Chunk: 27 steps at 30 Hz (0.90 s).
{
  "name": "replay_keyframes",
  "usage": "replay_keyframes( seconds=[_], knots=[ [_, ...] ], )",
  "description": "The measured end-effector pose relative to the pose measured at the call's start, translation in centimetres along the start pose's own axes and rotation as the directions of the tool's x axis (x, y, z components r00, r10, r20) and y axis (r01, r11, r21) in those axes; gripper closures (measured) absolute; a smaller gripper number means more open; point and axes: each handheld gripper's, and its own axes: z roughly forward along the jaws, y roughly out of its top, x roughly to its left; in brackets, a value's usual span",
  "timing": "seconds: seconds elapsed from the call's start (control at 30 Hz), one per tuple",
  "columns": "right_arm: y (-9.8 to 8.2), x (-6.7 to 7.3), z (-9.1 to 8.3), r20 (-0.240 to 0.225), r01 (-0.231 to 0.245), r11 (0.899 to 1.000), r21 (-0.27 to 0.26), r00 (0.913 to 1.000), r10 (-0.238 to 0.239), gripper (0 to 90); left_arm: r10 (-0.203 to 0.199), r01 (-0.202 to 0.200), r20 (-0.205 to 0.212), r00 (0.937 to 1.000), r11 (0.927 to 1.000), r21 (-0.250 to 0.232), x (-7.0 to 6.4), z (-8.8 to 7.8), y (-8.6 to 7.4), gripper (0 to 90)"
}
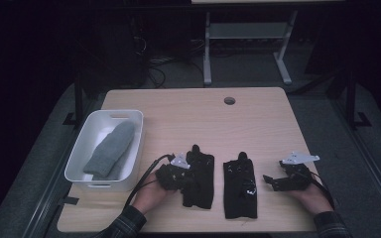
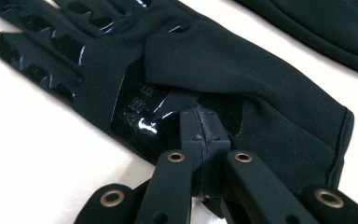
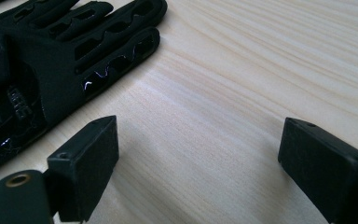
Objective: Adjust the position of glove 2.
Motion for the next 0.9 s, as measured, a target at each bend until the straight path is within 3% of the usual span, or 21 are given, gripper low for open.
replay_keyframes(
  seconds=[0.3,0.33,0.4,0.5,0.57,0.77,0.9],
  knots=[
    [0.0,0.0,0.0,0.0,-0.001,1.0,0.001,1.0,0.001,12.0,0.002,-0.002,0.045,0.999,1.0,-0.007,-1.2,-0.3,-0.6,89.5],
    [0.0,0.0,0.0,0.0,-0.001,1.0,0.0,1.0,0.001,12.0,-0.008,0.01,0.043,0.999,0.9996,-0.027,-1.2,-0.5,-0.6,89.3],
    [0.0,0.0,0.0,0.0,-0.001,1.0,0.0,1.0,0.001,12.0,-0.009,0.01,0.013,0.9999,0.9994,-0.032,-1.0,-1.1,-0.7,80.5],
    [0.0,0.0,0.0,0.001,-0.002,1.0,0.0,1.0,0.002,12.0,-0.063,0.06,-0.035,0.9974,0.9949,-0.082,-0.4,-1.6,-0.7,70.2],
    [0.0,0.0,0.0,0.001,-0.002,1.0,0.0,1.0,0.002,11.9,-0.115,0.108,-0.064,0.9913,0.9891,-0.1,0.4,-1.6,-0.8,61.1],
    [0.0,0.0,0.0,0.001,-0.004,1.0,0.0,1.0,0.004,11.7,-0.164,0.154,-0.112,0.9801,0.9837,-0.093,1.3,-0.8,-0.8,52.1],
    [0.0,0.0,0.0,0.001,-0.003,1.0,0.001,1.0,0.003,11.7,-0.17,0.161,-0.117,0.9784,0.983,-0.089,1.5,-0.3,-0.9,51.4]
  ],
)
